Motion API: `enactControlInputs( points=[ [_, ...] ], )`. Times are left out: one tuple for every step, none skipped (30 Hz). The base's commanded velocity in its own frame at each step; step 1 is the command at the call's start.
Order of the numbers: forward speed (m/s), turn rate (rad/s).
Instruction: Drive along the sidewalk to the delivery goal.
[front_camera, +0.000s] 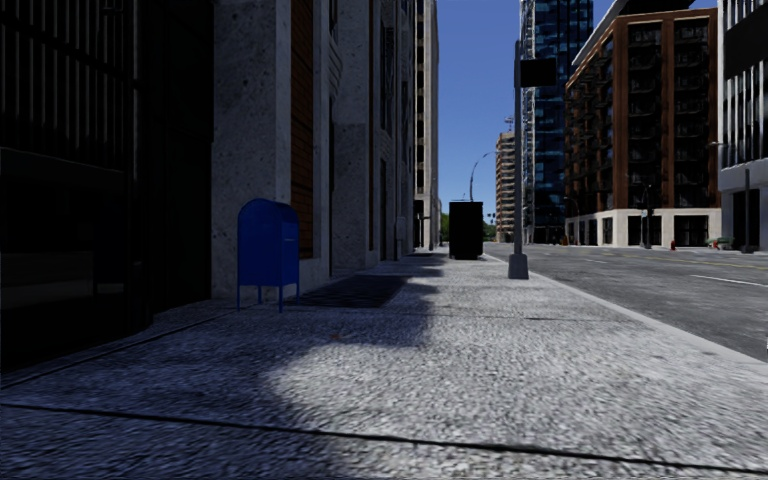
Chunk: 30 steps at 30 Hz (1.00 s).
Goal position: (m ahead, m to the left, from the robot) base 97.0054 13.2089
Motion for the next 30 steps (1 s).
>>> enactControlInputs(
  points=[
    [2.0,-0.47],
    [2.0,-0.47],
    [2.0,-0.47],
    [2.0,-0.47],
    [2.0,-0.45],
    [2.0,-0.23],
    [2.0,0.0],
    [2.0,0.0],
    [2.0,0.0],
    [2.0,0.0],
    [2.0,0.0],
    [2.0,0.0],
    [2.0,0.0],
    [2.0,0.0],
    [2.0,0.0],
    [2.0,0.0],
    [2.0,0.0],
    [2.0,0.0],
    [2.0,0.0],
    [2.0,0.0],
    [2.0,0.0],
    [2.0,0.0],
    [2.0,0.0],
    [2.0,0.0],
    [2.0,0.0],
    [2.0,0.0],
    [2.0,0.0],
    [2.0,0.0],
    [2.0,0.0],
    [2.0,0.0]
  ],
)
